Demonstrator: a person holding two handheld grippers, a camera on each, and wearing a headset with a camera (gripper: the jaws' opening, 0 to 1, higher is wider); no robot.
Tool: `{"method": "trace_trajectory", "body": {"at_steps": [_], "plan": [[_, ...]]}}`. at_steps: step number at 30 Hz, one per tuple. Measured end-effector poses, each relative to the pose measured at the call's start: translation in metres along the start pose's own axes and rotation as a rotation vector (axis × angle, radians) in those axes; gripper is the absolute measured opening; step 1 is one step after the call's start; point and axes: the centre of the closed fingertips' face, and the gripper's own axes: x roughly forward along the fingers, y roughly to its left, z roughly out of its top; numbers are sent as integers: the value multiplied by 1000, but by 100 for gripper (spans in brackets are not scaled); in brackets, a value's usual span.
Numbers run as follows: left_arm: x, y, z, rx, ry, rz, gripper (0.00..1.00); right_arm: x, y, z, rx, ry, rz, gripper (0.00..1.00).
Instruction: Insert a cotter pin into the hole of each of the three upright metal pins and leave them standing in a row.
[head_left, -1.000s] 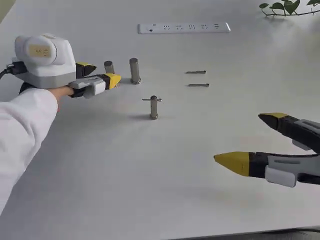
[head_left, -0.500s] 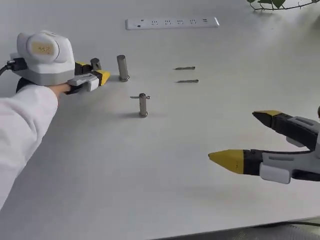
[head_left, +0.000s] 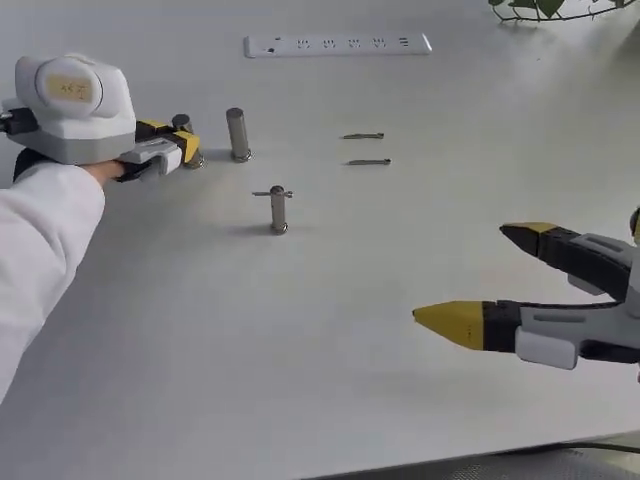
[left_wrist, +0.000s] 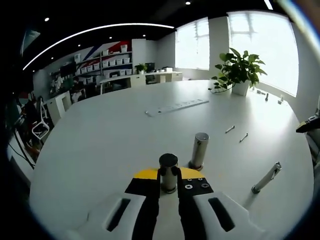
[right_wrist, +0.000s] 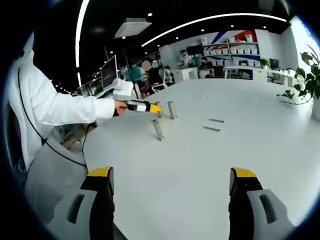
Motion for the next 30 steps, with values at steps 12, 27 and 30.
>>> {"method": "trace_trajectory", "body": {"at_steps": [12, 27, 30], "plan": [[-23, -13, 8, 70, -3, -41, 10, 3, 5, 5, -19, -1, 15, 94], [-91, -72, 33, 117, -53, -179, 9, 4, 15, 11, -45, -11, 54, 93], [-102, -89, 34, 151, -59, -205, 9, 4, 17, 12, -49, -14, 59, 93]]}}
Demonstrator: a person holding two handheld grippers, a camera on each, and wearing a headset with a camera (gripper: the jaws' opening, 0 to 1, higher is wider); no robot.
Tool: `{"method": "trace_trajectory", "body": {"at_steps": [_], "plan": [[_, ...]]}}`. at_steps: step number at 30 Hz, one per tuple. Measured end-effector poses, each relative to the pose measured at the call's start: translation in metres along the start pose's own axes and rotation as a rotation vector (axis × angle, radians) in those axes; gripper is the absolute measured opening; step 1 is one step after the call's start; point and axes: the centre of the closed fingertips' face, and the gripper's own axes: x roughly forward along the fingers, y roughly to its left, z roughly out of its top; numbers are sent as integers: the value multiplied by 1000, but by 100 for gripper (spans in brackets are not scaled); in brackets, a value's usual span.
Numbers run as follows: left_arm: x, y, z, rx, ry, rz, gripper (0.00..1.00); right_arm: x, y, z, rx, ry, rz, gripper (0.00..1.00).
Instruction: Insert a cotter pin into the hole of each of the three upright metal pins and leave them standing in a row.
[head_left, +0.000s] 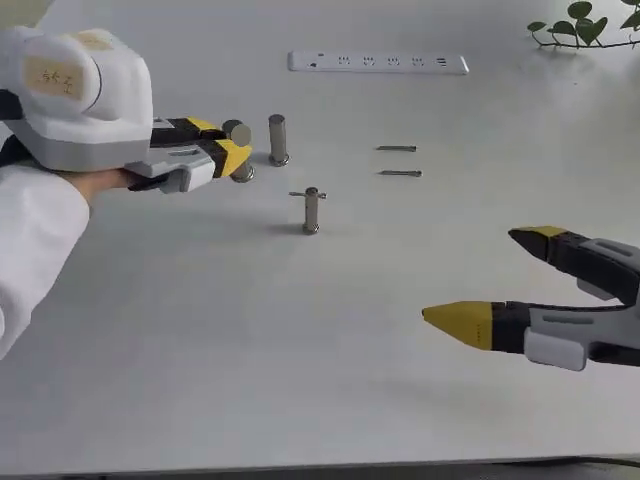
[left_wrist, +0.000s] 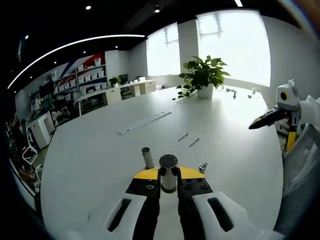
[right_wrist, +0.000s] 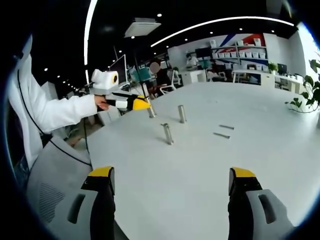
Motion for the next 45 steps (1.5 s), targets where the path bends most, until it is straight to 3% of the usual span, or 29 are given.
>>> {"method": "trace_trajectory", "body": {"at_steps": [7, 10, 18, 24, 31, 36, 45], "plan": [[-4, -35, -1, 0, -2, -56, 10, -2, 0, 5, 0, -19, 9, 93], [0, -47, -8, -10, 7, -53, 10, -4, -2, 5, 9, -25, 5, 94], [13, -76, -21, -26, 30, -105, 10, -6, -1, 1, 20, -18, 8, 95], [22, -85, -30, -60, 35, -98, 10, -7, 0, -3, 33, -3, 5, 93], [31, -96, -41, -43, 57, -129, 10, -6, 1, -5, 31, 1, 8, 93], [34, -102, -45, -21, 49, -153, 10, -6, 1, -6, 32, 6, 10, 93], [35, -107, -52, -26, 56, -158, 10, -5, 3, -6, 31, 5, 14, 93]]}}
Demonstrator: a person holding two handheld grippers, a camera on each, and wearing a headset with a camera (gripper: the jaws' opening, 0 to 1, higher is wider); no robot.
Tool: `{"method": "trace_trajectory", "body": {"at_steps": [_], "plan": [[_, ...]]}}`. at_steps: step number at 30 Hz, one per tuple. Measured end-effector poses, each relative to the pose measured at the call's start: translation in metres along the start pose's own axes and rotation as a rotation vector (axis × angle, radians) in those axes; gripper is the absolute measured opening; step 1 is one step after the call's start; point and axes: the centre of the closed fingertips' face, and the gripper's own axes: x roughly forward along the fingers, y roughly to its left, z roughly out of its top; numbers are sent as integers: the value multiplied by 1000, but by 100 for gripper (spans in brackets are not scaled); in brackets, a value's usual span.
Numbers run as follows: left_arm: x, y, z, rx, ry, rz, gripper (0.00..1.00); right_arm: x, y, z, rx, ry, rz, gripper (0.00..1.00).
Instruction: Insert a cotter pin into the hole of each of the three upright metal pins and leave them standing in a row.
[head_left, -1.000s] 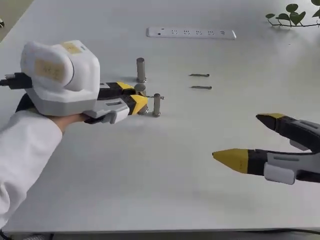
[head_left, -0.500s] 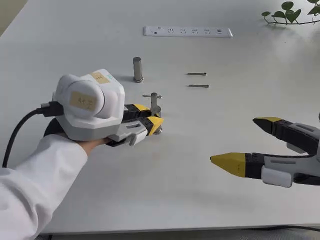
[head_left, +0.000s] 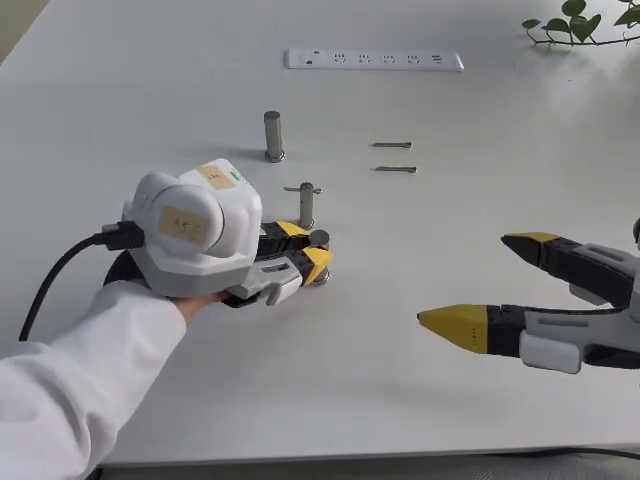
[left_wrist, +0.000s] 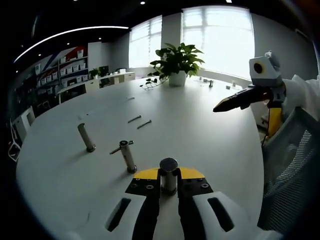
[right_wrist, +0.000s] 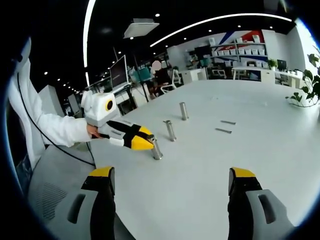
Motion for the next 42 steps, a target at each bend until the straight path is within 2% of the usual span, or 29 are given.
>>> {"method": "trace_trajectory", "body": {"at_steps": [6, 7, 8, 10, 13, 15, 16, 19, 21, 22, 23, 26, 27, 28, 30, 32, 37, 40, 42], "plan": [[0, 0, 0, -2, -11, 8, 11, 1, 1, 0, -2, 2, 4, 92], [0, -1, 0, 36, -11, 11, 11, 1, 1, -1, -2, 3, 5, 92], [0, -2, 0, 41, -13, 11, 11, 1, 1, -1, -2, 4, 6, 92], [0, -2, 0, -3, -16, 10, 11, 1, 2, -1, -4, 6, 7, 92], [0, -2, 0, 2, -22, 9, 11, 2, 3, -2, -3, 7, 11, 92], [0, -2, 2, -27, -45, -5, 13, 2, 4, -2, -2, 6, 14, 92], [-1, -2, 4, -21, -59, -8, 14, 3, 5, -2, 0, 5, 17, 92], [-2, -6, 6, -15, -62, -34, 25, 3, 5, -2, -1, 4, 18, 92], [-5, -11, 8, -48, -64, -85, 31, 2, 5, -2, 2, 5, 18, 92], [-6, -10, 10, -61, -72, -95, 33, 2, 5, -2, 2, 5, 19, 92], [-10, -10, 13, -64, -92, -113, 38, 2, 5, -1, 0, 4, 20, 92], [-19, -10, 18, -72, -115, -141, 54, 0, 5, 0, 0, -2, 19, 92], [-27, -13, 24, -87, -150, -180, 56, 0, 5, 0, 1, -4, 19, 92], [-32, -13, 25, -108, -157, -192, 58, -1, 4, 0, 1, -5, 18, 92], [-40, -10, 27, -115, -166, -199, 63, -2, 3, 0, 2, -5, 15, 92], [-49, -8, 26, -111, -168, -202, 73, -2, 2, 0, 2, -4, 13, 92], [-69, -5, 16, -104, -137, -190, 93, -5, -1, 0, 4, -5, 4, 92], [-79, -6, 9, -105, -120, -185, 99, -6, -2, 0, 2, -4, 1, 92], [-85, -6, 3, -108, -108, -180, 99, -8, -4, 1, 0, -1, -3, 92]]}}
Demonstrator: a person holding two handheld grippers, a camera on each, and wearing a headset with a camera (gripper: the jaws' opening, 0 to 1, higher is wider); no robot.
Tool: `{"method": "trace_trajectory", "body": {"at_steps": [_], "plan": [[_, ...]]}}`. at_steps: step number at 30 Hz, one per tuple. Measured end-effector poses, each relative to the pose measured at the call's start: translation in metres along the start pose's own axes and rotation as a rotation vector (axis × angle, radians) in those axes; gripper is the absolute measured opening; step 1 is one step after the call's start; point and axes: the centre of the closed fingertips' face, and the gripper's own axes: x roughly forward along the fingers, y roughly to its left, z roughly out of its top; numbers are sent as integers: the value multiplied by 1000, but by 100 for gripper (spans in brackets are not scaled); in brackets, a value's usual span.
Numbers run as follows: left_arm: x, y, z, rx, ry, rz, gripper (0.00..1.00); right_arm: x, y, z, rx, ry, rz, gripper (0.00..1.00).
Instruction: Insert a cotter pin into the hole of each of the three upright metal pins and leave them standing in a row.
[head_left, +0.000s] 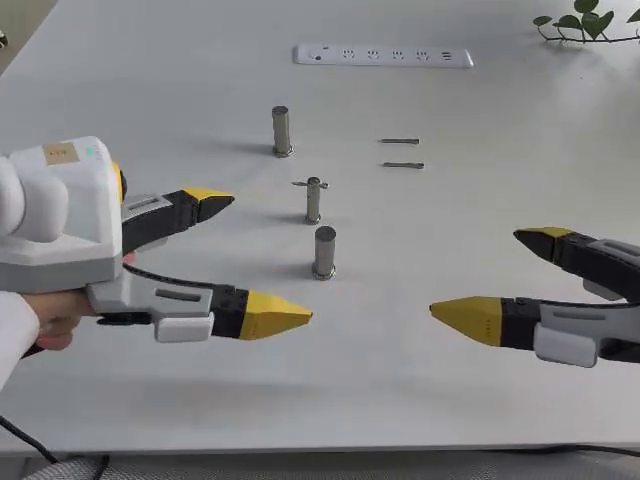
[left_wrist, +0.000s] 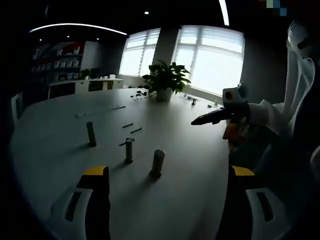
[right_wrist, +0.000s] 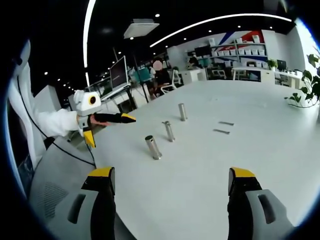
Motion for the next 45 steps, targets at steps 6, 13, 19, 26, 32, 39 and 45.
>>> {"method": "trace_trajectory", "body": {"at_steps": [6, 13, 19, 26, 32, 39, 45], "plan": [[-12, -2, -14, -33, 30, 16, 99, -3, -4, 4, -15, 7, -6, 92], [-18, 1, -19, -48, 34, 60, 99, -4, -8, 13, -53, 28, 5, 92], [-21, 1, -25, -63, 49, 73, 99, 0, -13, 25, -104, 57, 22, 91], [-24, 0, -28, -46, 76, 85, 99, 11, -27, 39, -247, 172, 52, 83], [-27, 0, -30, -75, 62, 91, 99, 34, -37, 54, -328, 248, 99, 74], [-35, 1, -30, -70, 66, 109, 99, 56, -58, 46, -495, 443, 113, 59], [-39, 5, -33, -77, 69, 129, 99, 83, -89, 57, -543, 495, 144, 48]]}}
